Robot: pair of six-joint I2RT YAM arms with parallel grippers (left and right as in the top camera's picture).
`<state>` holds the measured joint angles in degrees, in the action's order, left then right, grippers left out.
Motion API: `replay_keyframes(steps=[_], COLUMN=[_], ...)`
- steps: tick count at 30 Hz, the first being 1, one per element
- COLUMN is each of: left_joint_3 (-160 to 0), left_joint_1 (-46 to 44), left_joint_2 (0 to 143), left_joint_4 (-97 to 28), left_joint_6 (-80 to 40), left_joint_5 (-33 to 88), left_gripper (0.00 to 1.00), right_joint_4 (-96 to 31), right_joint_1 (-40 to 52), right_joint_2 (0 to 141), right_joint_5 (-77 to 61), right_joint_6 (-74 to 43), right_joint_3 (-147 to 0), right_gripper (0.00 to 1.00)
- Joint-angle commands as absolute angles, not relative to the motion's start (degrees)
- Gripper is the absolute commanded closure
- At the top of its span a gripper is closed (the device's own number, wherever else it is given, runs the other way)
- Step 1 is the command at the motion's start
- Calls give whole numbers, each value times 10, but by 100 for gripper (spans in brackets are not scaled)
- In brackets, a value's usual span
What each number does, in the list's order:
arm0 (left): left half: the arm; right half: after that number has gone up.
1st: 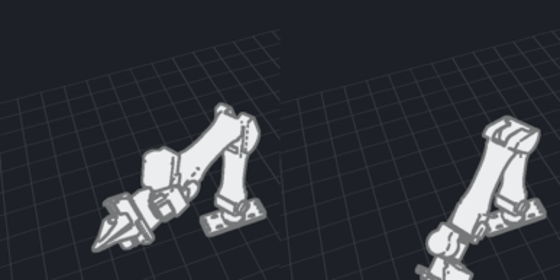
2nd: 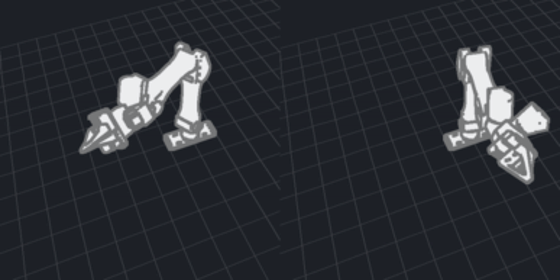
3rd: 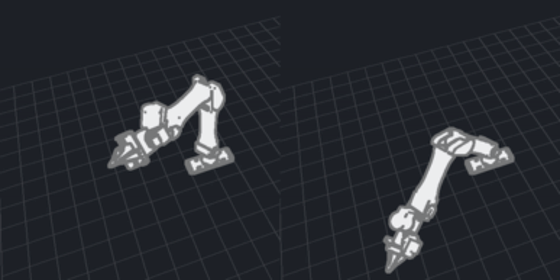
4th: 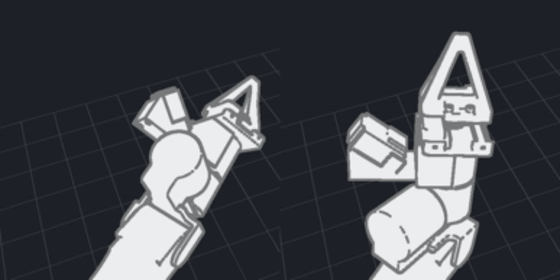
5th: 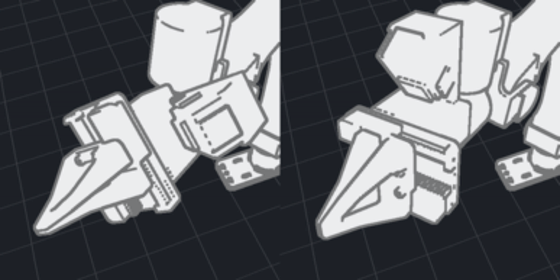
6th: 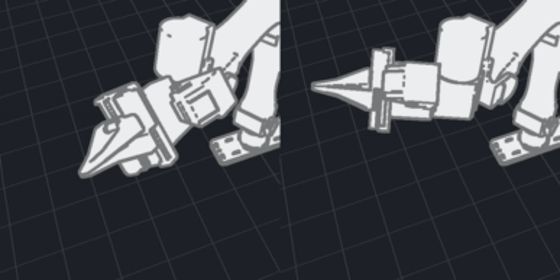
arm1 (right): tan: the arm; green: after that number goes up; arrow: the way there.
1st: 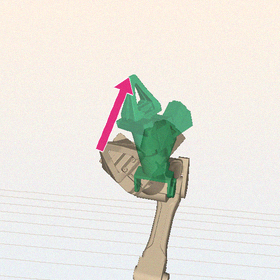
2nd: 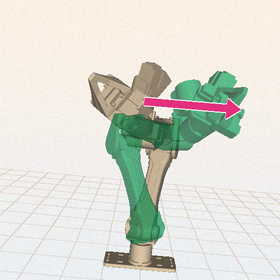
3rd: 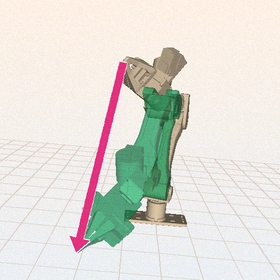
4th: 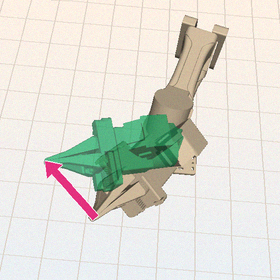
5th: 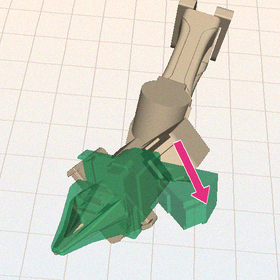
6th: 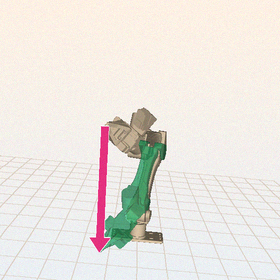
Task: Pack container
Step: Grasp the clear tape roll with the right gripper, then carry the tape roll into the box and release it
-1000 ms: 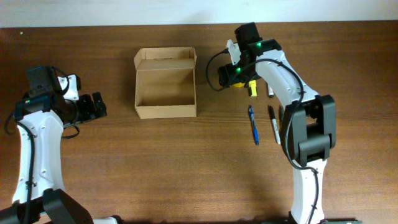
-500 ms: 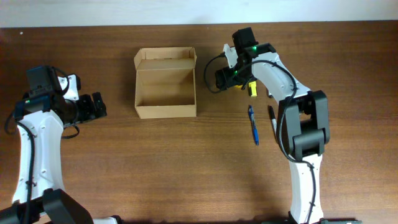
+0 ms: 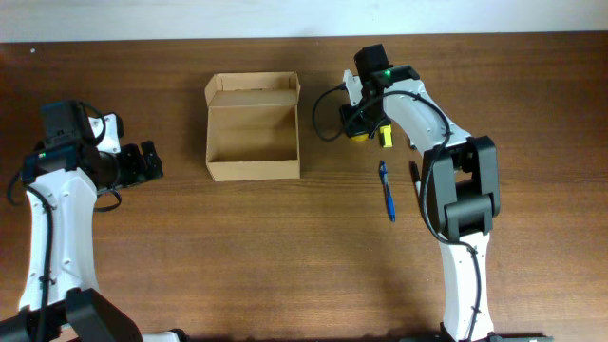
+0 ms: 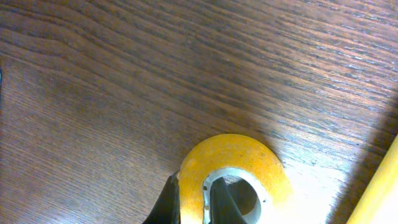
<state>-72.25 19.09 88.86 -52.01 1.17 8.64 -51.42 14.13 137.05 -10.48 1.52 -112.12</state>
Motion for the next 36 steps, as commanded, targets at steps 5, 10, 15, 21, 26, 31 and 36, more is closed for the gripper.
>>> replay_keyframes(steps=[5,10,15,21,26,31,36], left_joint_3=[-721,-721,-721,-721,-721,-721,-721], left_joint_1=[193,193,193,193,193,193,193], left_joint_2=[890,890,890,890,890,890,890], left_joint_4=[-520,-520,-520,-520,-520,-520,-520], left_joint_6=[24,24,24,24,24,24,24], left_joint_5=[96,96,96,96,96,96,96], left_gripper=[0,0,0,0,0,0,0], right_joint_4=[-571,-604,-633,-674,-689,-724,-765], right_joint_1=[138,139,140,154,159,176,222], right_joint_2=[1383,1380,1379,1379,1379,1377,1368], right_joint_5=[-92,-56,-53,-48,-41,-40,-36], right_joint_6=[6,7,7,17,17,20,43], right_joint_3=[-1178,-1245,-1279,-1351,-1375,-1409,-1472], right_gripper=[96,96,96,96,96,96,96])
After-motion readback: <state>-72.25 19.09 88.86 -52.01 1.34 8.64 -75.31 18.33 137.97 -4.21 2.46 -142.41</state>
